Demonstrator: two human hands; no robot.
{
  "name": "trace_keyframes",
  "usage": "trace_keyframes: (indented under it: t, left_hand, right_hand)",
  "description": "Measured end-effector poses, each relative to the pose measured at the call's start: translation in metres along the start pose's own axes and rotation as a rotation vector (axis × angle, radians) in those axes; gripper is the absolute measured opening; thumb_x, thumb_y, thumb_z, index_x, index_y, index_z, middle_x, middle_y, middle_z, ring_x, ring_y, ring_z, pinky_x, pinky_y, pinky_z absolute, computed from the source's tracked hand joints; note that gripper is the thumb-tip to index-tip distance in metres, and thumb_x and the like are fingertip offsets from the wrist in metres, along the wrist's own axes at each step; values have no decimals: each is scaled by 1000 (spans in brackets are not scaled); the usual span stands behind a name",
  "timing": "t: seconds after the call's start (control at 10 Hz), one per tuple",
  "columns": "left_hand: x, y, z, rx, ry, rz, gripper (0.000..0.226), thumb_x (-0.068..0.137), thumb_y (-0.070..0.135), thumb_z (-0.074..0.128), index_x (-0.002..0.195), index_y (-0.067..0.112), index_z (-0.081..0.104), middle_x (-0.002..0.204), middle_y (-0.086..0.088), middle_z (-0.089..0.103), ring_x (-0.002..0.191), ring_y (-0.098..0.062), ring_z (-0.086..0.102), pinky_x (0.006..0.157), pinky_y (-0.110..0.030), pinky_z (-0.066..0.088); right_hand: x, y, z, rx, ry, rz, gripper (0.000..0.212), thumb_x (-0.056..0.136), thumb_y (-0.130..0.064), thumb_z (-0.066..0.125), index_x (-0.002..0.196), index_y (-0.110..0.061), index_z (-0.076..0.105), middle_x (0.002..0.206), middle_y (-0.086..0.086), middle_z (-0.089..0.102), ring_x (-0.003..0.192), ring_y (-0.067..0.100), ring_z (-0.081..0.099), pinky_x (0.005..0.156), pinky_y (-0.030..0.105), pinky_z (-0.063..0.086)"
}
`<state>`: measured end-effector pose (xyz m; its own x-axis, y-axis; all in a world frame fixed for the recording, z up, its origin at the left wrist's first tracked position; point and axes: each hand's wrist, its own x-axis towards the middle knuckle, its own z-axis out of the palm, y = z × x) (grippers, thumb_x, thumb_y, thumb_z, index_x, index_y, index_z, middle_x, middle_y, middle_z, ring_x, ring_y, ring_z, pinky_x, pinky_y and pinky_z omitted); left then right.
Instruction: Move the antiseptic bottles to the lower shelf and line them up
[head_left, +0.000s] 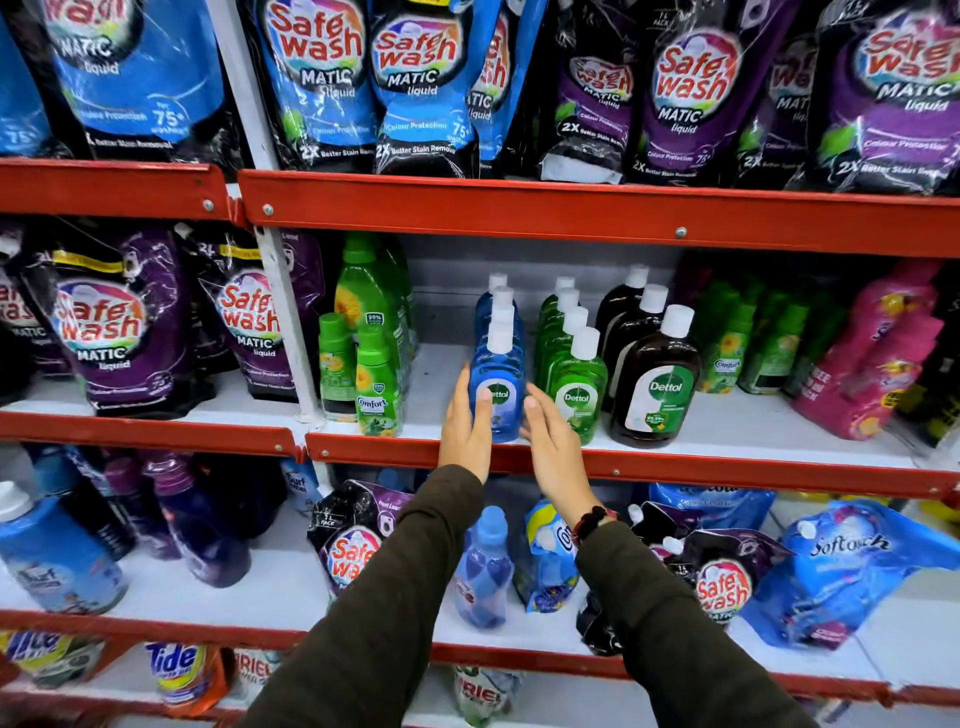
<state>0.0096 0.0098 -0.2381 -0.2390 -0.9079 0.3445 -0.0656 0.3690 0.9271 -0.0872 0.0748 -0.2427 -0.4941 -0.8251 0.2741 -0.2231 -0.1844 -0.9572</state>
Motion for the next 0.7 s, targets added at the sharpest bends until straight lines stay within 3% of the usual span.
trace_keyframes:
  t: [0.1,0.3,0.4,0.5,0.6,0.7]
  left_hand:
    - [-2,-1,0,7,-5,7,51,107,38,37,156,27,26,158,-3,39,142,-20,40,118,-34,32]
    - [-1,-1,-2,40,-33,14,54,106,36,39,156,24,22,157,-6,41,139,-23,44,109,-26,33]
    - [-1,-2,-2,53,-49,16,55,107,36,39,157,24,20,157,-6,41,139,-23,45,107,-25,33]
    - [-2,2,-3,62,-59,-4,56,107,36,38,157,25,18,157,-7,40,139,-24,44,106,-24,32]
    - [-3,3,-3,36,-76,12,57,107,35,38,158,24,14,160,-7,35,142,-24,40,109,-24,29]
    - [-8,6,-4,-4,-48,46,60,107,38,36,158,26,8,166,-4,21,150,-20,25,121,-34,23]
  right_hand:
    - [0,0,-1,7,4,9,88,83,-85,45,148,-27,53,150,-2,60,139,15,57,120,47,44]
    - [-6,-9,-2,-62,-3,0,54,103,-52,46,150,-25,51,150,1,59,138,16,58,119,46,45]
    - [-7,-10,-2,-73,-10,1,48,107,-40,46,151,-23,49,152,2,57,139,17,57,119,45,45]
    - [-10,-15,-3,-104,-16,-2,47,108,-36,46,153,-20,47,155,2,54,141,13,53,120,34,44]
    - [-11,-16,-6,-132,-44,-11,49,109,-37,44,155,-20,45,156,-1,51,137,3,46,109,8,38]
    - [-8,-15,-17,-54,-83,8,55,104,-52,45,153,-29,45,157,-1,51,141,12,51,121,36,42]
